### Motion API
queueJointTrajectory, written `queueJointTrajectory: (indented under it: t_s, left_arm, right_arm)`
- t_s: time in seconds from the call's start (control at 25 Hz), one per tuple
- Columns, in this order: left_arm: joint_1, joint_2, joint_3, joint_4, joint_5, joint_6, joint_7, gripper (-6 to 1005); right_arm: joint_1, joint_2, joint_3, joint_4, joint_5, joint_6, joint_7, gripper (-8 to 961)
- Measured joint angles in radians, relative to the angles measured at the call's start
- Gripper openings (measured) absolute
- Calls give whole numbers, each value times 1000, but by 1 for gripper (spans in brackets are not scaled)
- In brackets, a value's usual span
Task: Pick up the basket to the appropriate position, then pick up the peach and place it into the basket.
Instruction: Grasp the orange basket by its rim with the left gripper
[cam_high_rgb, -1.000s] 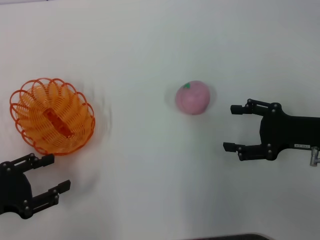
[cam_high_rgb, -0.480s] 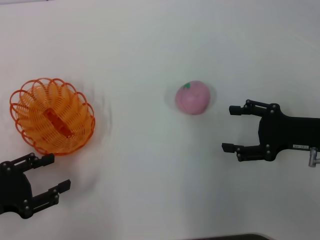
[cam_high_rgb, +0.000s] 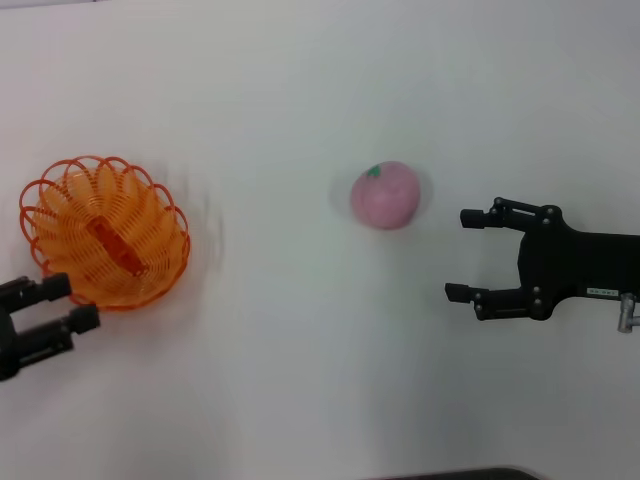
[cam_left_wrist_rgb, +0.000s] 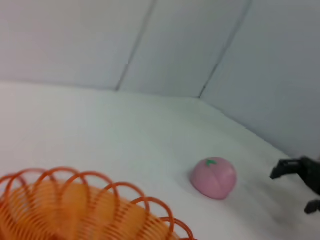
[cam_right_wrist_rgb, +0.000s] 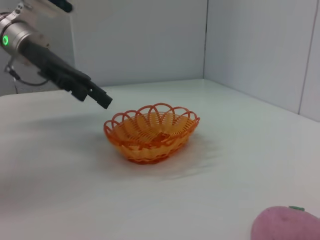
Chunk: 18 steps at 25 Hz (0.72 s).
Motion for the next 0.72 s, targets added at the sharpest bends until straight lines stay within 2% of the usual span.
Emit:
queueJointTrajectory:
  t_s: [0.12, 0.36, 0.44, 0.72]
  left_arm:
    - [-23, 16, -8, 7, 17, 6, -102, 689]
    - [-63, 27, -1, 61, 39, -11, -261, 689]
    - [-76, 24, 3, 103, 62, -27, -314, 689]
    - [-127, -16, 26, 338, 140, -59, -452, 688]
  right_arm:
    - [-1, 0, 2, 0, 1, 0, 0, 917]
    - [-2, 0, 2, -2, 2, 1, 6, 917]
    - [-1, 0, 2, -3, 1, 1, 8, 916]
    - [3, 0, -1, -3, 2, 3, 8, 913]
